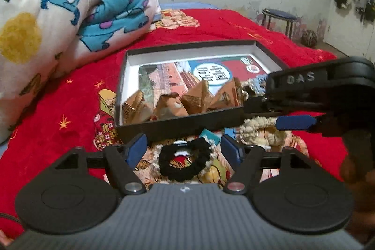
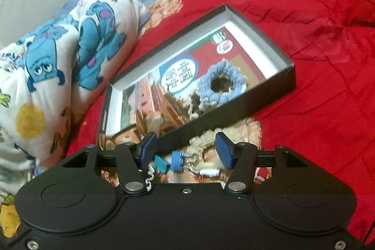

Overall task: Organize objects
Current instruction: 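Grasp a black scrunchie with the left tool while the right tool grasps a beige rope ring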

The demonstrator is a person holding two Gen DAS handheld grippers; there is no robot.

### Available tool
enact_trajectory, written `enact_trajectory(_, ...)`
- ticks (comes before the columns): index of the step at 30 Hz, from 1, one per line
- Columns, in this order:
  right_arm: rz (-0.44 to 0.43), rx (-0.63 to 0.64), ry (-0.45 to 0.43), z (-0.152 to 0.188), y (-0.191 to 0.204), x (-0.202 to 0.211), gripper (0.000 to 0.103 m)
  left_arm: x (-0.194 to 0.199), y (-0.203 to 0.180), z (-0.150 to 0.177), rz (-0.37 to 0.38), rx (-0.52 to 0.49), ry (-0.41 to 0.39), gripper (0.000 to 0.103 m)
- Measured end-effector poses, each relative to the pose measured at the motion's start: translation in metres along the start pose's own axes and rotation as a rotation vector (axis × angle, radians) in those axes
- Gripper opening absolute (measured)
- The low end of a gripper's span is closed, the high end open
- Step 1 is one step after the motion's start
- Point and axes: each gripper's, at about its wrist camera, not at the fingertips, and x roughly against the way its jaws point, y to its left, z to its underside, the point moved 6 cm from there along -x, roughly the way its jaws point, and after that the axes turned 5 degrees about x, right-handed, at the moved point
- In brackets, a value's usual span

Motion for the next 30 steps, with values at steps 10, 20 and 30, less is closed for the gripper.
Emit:
enact_trajectory(10,0.107,0.045,0.015,0.004,-0.006,-0.002,0.055,-0.027,0.004,0.012,-0.076,-0.019,0.076,0.080)
enact_trajectory(20,0.176,0.109,0.014,0.002,-0.008,-0.003,0.080,-0.045,-0.002,0.024,-0.007,0.025,0.165,0.051)
enact_trajectory(30,0.073,0.050,0.077,0.009,-0.012,-0.021,0.066,-0.039,-0.012,0.026,-0.020,-0.015,0.138,0.030)
